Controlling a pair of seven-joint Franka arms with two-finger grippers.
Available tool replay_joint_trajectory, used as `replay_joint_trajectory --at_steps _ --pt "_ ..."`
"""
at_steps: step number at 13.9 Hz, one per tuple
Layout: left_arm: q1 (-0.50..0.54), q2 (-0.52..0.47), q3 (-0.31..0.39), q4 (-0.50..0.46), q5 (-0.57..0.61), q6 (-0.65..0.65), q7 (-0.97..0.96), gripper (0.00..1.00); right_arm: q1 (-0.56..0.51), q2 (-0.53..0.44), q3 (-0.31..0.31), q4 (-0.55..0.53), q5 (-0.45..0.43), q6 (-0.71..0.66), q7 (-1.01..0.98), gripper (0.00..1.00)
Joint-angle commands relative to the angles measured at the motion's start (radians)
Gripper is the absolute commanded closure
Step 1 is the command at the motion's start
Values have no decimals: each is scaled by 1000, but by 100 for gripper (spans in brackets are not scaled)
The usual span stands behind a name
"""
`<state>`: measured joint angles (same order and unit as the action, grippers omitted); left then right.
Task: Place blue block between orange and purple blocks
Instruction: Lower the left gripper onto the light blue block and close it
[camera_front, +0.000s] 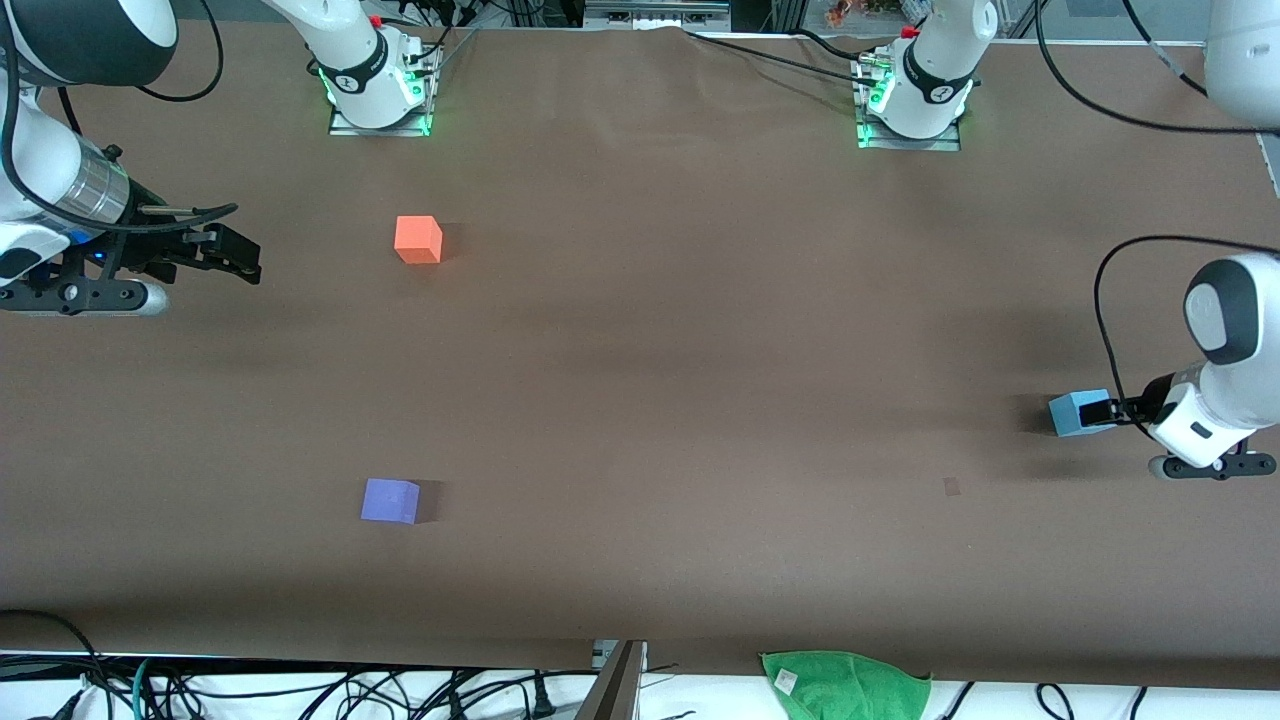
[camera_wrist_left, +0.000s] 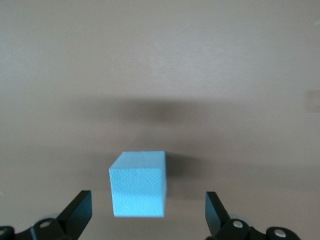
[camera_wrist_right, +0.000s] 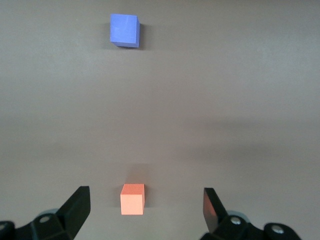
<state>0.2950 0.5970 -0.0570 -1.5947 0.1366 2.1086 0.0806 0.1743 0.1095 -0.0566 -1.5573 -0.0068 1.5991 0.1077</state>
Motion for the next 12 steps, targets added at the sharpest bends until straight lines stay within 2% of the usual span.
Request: replay_joint_trajectory --at_steps 1,11,12 --pt "47 43 -18 18 5 10 22 0 -7 -4 6 5 -7 -8 1 0" --pt "65 116 -18 -8 -41 8 25 0 -7 -4 6 5 -7 -7 1 0" --pt "73 119 -20 -10 -40 8 30 13 -7 -4 6 5 -7 -7 1 0"
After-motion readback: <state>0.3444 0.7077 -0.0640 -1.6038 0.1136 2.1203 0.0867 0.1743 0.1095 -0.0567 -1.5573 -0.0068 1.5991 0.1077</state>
